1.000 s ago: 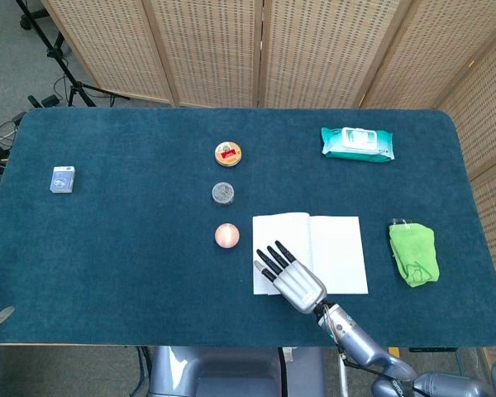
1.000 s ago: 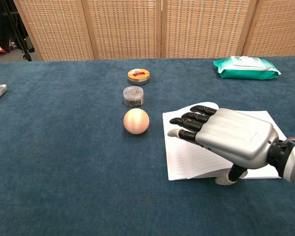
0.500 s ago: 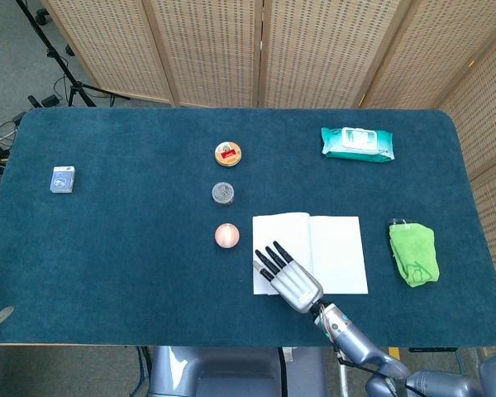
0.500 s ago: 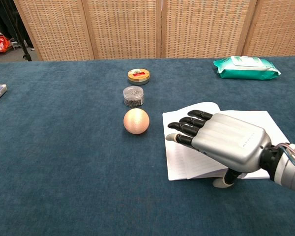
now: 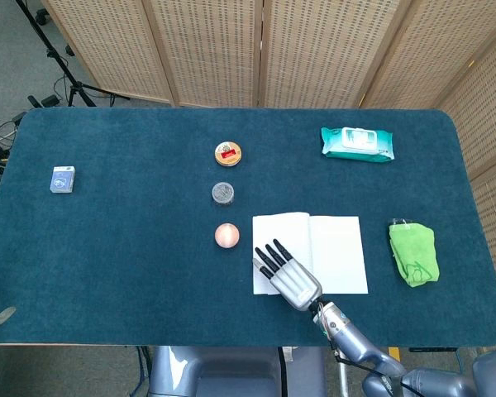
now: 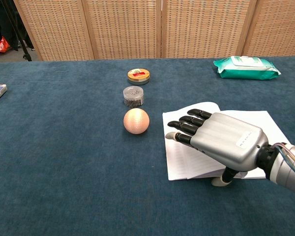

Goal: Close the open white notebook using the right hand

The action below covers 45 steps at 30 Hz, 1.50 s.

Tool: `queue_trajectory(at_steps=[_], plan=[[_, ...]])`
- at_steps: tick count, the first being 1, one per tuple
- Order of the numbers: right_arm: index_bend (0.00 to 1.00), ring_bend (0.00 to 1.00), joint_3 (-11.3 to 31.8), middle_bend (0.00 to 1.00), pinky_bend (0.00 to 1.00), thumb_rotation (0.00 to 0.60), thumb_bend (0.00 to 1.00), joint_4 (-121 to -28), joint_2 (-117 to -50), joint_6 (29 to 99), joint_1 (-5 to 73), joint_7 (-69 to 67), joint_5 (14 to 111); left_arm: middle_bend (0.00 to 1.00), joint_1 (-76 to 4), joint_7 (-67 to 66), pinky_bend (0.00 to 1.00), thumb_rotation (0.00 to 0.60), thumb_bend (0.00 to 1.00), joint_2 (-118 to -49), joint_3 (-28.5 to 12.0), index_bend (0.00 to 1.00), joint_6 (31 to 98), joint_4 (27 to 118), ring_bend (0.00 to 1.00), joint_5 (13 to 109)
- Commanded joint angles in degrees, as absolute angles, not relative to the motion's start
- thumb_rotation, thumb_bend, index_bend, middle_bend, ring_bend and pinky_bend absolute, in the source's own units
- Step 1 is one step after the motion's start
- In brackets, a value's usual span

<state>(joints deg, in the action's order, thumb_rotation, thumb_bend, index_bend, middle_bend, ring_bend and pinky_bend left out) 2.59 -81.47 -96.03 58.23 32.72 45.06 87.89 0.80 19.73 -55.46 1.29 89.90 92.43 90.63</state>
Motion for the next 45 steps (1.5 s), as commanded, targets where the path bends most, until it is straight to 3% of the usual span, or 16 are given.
queue_trajectory(at_steps=[1, 10, 29, 37, 45], plan=[[0.00, 0.00, 2.49, 0.00, 0.00, 0.600, 0.46, -81.34, -96.04, 58.52, 32.71, 44.95, 87.95, 0.00, 0.76, 19.56, 0.00, 0.600, 0.00, -55.47, 1.33, 0.00, 89.83, 92.49, 0.00, 90.69], [0.00, 0.00, 2.54, 0.00, 0.00, 0.600, 0.62, -81.64, -95.60, 59.70, 32.70, 43.75, 87.88, 0.00, 0.80, 19.48, 0.00, 0.600, 0.00, -55.48, 1.38, 0.00, 89.86, 92.56, 0.00, 90.71], [0.00, 0.00, 3.80, 0.00, 0.00, 0.600, 0.65, -82.51, -93.45, 64.17, 31.12, 36.24, 86.42, 0.00, 0.70, 20.07, 0.00, 0.600, 0.00, -55.28, 1.59, 0.00, 89.70, 92.48, 0.00, 91.03], [0.00, 0.00, 4.95, 0.00, 0.00, 0.600, 0.67, -83.73, -90.47, 67.43, 28.42, 21.77, 84.40, 0.00, 0.90, 20.39, 0.00, 0.600, 0.00, -55.24, 2.05, 0.00, 90.23, 92.28, 0.00, 92.05], [0.00, 0.00, 7.51, 0.00, 0.00, 0.600, 0.71, -86.77, -85.18, 66.35, 24.38, -4.40, 77.52, 0.00, 1.34, 20.81, 0.00, 0.600, 0.00, -55.30, 2.61, 0.00, 91.29, 91.96, 0.00, 93.30]])
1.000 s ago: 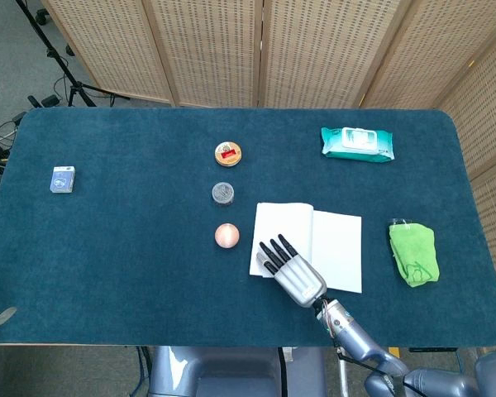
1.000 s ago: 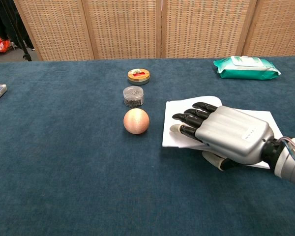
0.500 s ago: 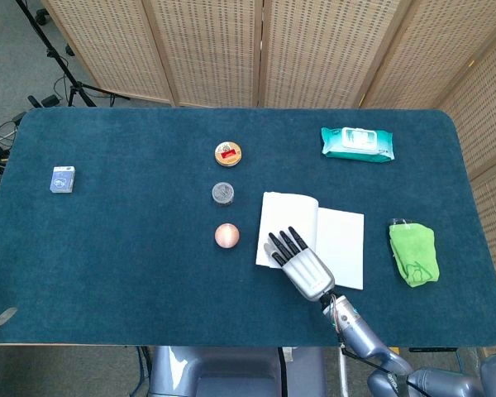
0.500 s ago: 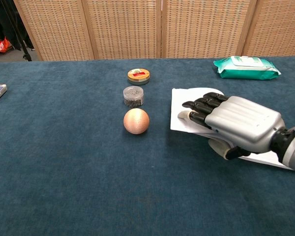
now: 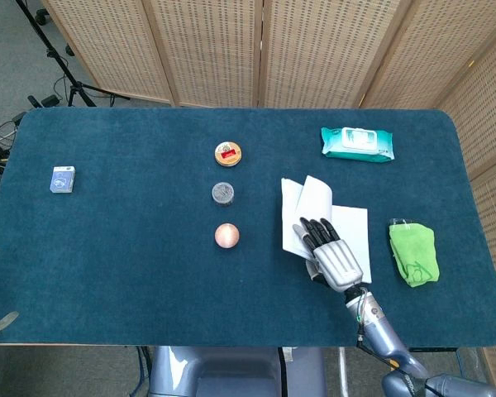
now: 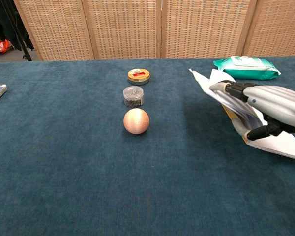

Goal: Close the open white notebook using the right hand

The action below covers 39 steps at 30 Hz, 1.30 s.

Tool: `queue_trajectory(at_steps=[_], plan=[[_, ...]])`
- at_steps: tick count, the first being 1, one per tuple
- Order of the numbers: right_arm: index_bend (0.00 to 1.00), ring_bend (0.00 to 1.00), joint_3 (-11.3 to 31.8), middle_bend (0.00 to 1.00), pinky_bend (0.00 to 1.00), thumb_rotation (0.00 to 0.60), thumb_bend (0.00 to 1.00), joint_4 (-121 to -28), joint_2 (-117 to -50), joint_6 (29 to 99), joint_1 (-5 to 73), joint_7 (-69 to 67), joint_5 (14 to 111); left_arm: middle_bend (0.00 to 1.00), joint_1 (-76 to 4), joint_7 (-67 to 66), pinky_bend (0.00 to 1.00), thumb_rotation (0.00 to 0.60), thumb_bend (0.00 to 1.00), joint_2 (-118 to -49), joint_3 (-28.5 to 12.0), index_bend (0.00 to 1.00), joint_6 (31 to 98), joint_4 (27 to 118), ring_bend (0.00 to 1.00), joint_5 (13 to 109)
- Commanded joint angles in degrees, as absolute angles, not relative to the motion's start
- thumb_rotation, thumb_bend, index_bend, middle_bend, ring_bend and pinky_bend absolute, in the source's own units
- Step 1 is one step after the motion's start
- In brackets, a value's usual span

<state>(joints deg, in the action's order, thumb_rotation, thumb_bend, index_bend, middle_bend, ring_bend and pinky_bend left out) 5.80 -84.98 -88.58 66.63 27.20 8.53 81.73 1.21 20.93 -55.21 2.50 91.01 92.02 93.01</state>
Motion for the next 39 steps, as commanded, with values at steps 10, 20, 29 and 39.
queue_trajectory(at_steps=[10, 20, 29, 39], plan=[[0.00, 0.00, 6.60, 0.00, 0.00, 0.600, 0.80, -88.92, -79.28, 58.41, 22.18, -23.60, 73.26, 0.00, 1.82, 19.91, 0.00, 0.600, 0.00, -55.77, 3.23, 0.00, 92.34, 91.85, 0.00, 94.64], [0.00, 0.00, 6.81, 0.00, 0.00, 0.600, 0.34, -86.18, -80.87, 62.64, 20.50, -12.67, 69.56, 0.00, 1.90, 19.63, 0.00, 0.600, 0.00, -55.93, 3.22, 0.00, 92.49, 91.90, 0.00, 94.45], [0.00, 0.00, 11.27, 0.00, 0.00, 0.600, 0.05, -83.22, -84.83, 71.83, 19.31, 1.99, 63.14, 0.00, 1.93, 20.14, 0.00, 0.600, 0.00, -55.84, 3.19, 0.00, 92.67, 91.70, 0.00, 94.33], [0.00, 0.00, 11.18, 0.00, 0.00, 0.600, 0.05, -92.36, -75.02, 74.05, 15.96, 3.79, 64.81, 0.00, 2.03, 20.21, 0.00, 0.600, 0.00, -55.89, 3.15, 0.00, 92.87, 91.65, 0.00, 94.21]])
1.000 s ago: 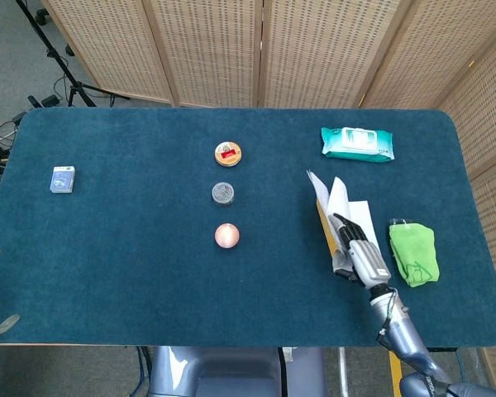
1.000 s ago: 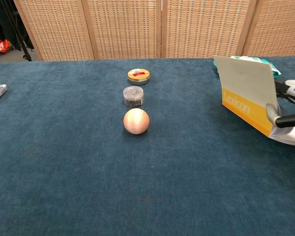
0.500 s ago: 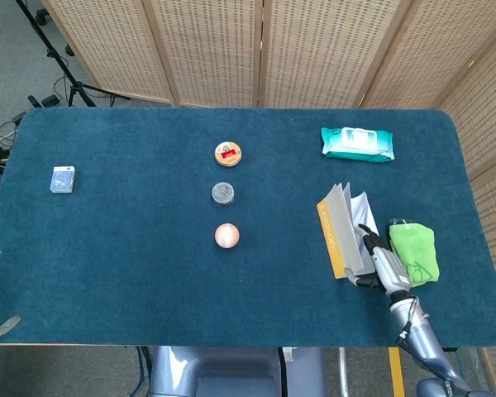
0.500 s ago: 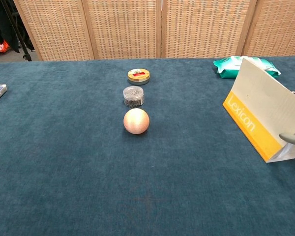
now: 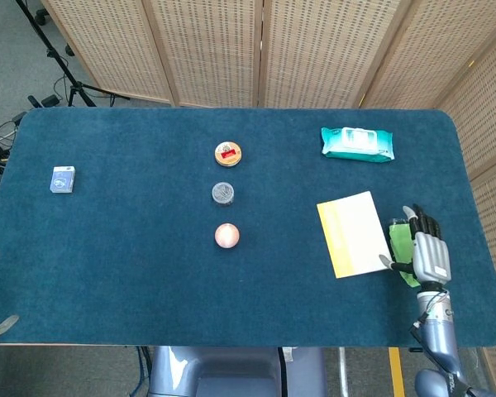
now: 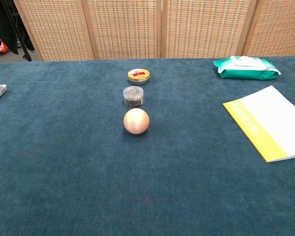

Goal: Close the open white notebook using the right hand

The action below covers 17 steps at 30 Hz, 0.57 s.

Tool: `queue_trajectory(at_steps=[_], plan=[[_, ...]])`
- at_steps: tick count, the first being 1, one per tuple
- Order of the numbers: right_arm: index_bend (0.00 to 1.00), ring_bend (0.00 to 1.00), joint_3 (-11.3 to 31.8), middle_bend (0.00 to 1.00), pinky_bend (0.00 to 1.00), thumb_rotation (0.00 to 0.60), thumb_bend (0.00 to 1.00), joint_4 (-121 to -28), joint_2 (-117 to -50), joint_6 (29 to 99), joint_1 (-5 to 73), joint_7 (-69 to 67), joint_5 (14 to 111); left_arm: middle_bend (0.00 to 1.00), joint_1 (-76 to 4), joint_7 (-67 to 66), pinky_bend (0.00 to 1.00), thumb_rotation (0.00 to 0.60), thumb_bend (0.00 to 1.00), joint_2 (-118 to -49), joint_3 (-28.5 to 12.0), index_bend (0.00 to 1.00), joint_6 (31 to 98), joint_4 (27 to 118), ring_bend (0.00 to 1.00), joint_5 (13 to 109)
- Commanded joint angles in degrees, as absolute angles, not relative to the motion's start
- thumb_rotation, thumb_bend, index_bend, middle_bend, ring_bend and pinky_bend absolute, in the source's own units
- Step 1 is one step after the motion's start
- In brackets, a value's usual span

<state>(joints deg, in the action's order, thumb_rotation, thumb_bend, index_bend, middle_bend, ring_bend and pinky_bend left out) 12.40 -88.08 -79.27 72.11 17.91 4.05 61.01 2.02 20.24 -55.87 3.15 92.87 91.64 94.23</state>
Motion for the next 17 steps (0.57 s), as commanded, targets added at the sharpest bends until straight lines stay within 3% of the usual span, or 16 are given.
queue_trajectory(at_steps=[1, 17], plan=[[0.00, 0.00, 10.52, 0.00, 0.00, 0.600, 0.05, -93.30, -73.78, 75.47, 15.16, 2.98, 67.25, 0.00, 2.04, 20.18, 0.00, 0.600, 0.00, -55.90, 3.15, 0.00, 92.89, 91.64, 0.00, 94.21], [0.00, 0.00, 4.01, 0.00, 0.00, 0.600, 0.00, -94.29, -70.72, 91.32, 7.26, 4.59, 85.47, 0.00, 2.76, 16.89, 0.00, 0.600, 0.00, -57.42, 1.94, 0.00, 94.37, 92.04, 0.00, 92.58]])
